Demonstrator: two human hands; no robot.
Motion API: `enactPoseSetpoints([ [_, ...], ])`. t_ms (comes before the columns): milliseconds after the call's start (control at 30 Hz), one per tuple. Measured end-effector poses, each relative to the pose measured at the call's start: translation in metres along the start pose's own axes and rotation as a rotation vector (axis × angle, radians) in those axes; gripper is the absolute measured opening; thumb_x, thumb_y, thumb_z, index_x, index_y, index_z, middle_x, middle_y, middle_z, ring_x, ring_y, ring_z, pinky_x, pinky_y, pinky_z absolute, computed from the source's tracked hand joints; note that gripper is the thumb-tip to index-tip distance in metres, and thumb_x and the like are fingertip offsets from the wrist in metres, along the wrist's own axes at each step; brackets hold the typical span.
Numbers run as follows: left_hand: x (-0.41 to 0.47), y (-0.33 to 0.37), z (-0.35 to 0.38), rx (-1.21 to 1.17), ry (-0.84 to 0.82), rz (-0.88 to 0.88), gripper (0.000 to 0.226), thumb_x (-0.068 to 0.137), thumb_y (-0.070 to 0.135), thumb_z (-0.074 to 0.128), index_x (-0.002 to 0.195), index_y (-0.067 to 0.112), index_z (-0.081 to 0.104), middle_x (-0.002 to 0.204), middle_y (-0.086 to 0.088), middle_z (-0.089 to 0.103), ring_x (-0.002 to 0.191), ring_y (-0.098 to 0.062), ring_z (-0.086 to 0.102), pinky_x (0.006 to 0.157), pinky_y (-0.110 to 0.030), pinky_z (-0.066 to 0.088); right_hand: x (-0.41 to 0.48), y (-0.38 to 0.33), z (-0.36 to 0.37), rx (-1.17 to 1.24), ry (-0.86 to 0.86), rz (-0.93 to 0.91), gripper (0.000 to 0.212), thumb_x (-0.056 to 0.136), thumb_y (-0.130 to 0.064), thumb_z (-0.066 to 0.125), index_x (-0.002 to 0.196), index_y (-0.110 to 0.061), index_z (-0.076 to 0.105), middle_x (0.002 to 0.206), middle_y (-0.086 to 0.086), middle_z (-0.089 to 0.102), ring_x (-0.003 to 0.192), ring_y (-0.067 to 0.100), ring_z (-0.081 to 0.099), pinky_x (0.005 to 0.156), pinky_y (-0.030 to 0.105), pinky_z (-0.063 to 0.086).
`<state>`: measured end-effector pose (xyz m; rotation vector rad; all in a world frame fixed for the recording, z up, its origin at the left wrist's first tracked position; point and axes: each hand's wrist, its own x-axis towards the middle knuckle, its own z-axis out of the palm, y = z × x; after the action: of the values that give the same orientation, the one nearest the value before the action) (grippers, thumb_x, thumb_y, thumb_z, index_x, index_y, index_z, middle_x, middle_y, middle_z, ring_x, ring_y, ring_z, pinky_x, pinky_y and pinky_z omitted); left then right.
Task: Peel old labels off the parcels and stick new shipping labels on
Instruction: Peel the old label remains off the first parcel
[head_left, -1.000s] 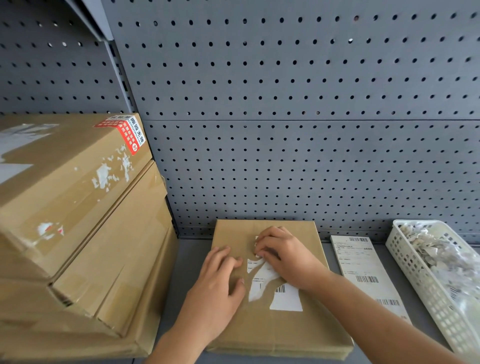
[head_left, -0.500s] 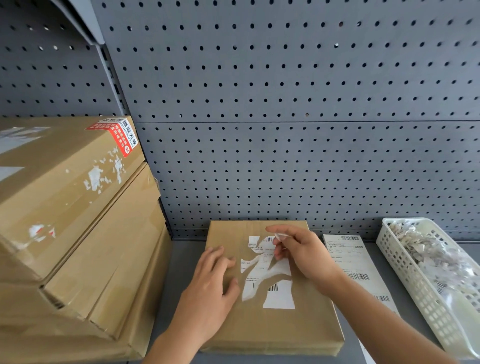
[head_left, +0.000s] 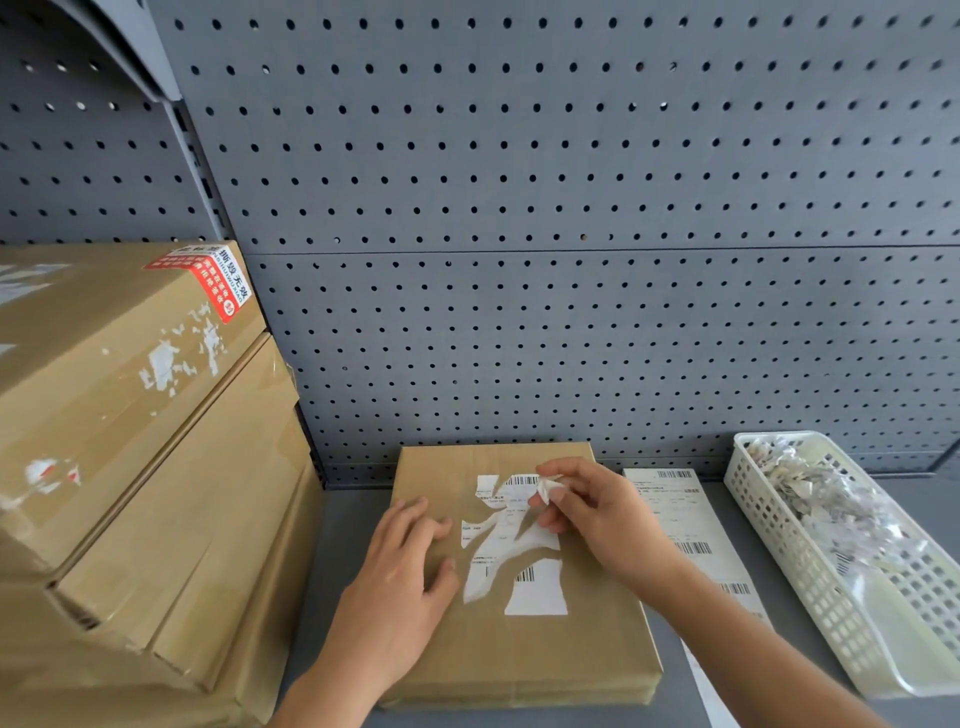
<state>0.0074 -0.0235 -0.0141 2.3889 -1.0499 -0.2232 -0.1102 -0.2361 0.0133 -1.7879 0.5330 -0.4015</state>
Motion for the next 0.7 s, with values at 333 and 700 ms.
enactPoseSetpoints([
  [333, 0.001, 0.001, 0.0, 0.035, -0.003, 0.01, 0.037, 0.103, 0.046, 0.041, 0.14, 0.041, 0.04, 0.159, 0.028, 0.008, 0.147, 0.011, -0.002, 0.089, -0.023, 0.042, -0.017, -0.001, -0.028, -0.155, 0.143, -0.007, 0.006, 0.09, -0.017, 0.07, 0.087, -0.022, 0.072, 0.085, -0.013, 0.072, 0.075, 0.002, 0.062, 0.068, 0.011, 0.045],
  [700, 0.003, -0.001, 0.003, 0.081, -0.004, -0.01, 0.037, 0.103, 0.046, 0.042, 0.139, 0.04, 0.042, 0.162, 0.024, 0.01, 0.15, 0.006, -0.005, 0.096, -0.038, 0.048, -0.052, 0.017, -0.145, -0.542, 0.544, -0.002, 0.021, 0.095, -0.01, 0.061, 0.107, -0.024, 0.072, 0.09, -0.011, 0.069, 0.074, 0.004, 0.063, 0.067, 0.021, 0.045],
])
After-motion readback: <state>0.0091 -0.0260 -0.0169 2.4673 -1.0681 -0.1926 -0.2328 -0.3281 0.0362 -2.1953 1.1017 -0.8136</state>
